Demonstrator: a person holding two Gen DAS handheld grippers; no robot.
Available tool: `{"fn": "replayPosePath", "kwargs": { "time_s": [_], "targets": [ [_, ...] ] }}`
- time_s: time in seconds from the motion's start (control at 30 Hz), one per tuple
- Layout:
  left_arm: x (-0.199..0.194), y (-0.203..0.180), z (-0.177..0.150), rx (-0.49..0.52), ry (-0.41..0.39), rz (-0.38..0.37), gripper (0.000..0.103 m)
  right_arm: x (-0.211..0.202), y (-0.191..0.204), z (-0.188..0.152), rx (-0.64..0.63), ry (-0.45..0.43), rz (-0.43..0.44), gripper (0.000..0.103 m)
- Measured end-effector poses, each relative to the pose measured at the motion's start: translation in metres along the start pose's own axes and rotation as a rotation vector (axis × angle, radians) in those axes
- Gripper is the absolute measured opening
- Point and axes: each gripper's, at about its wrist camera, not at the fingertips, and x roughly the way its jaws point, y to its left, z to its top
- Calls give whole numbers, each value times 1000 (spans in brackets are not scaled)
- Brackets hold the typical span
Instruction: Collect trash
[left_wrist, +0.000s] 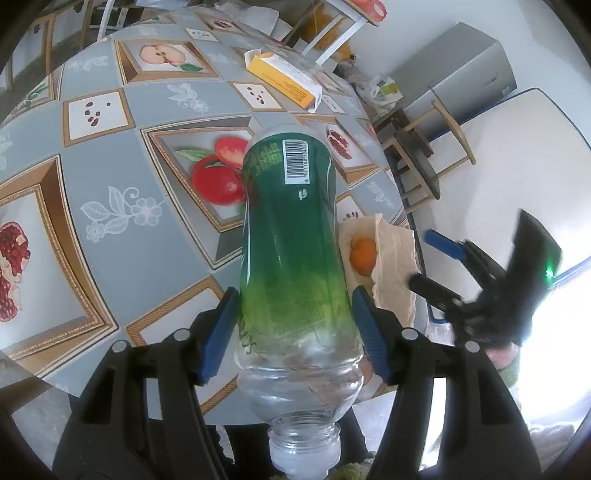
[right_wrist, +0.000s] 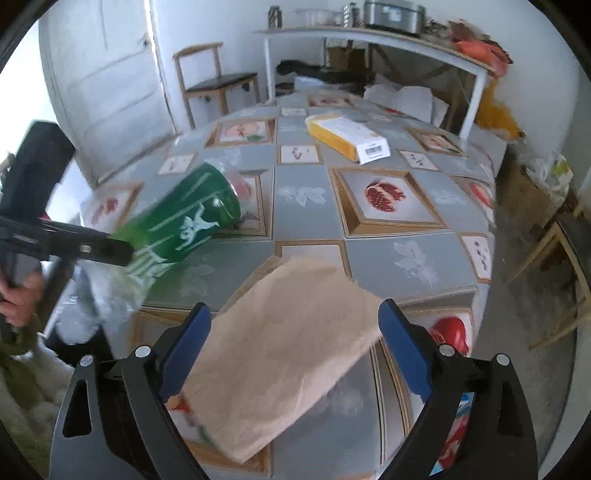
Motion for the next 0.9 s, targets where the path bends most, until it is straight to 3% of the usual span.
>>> {"fn": "replayPosePath", "kwargs": {
  "time_s": [0.1, 0.27, 0.33, 0.37, 0.4, 0.6, 0.73, 0.9],
  "targets": [
    [1, 0, -1, -2, 2, -5, 60, 14, -11, 6, 70, 8, 6, 89],
    [2, 1, 0, -4, 8, -17, 61, 25, -56, 0, 361, 15, 62, 89],
    [3, 2, 0, -2, 9, -20, 61, 29, -72, -7, 467, 23, 91, 81],
    [3, 2, 0, -1, 9, -22, 61, 31, -77, -11, 497, 33, 91, 71],
    [3, 2, 0, 0, 10, -24, 61, 31, -79, -12, 507, 36, 85, 65],
    [5, 2, 1, 0, 11, -26, 61, 28, -69, -16, 481, 70, 43, 50],
    [6, 2, 2, -3, 9, -26, 61, 20, -66, -23, 508, 99, 50, 48],
    [6, 3, 2, -9, 7, -31, 61, 11, -72, -40, 637, 125, 136, 48]
  ]
}}
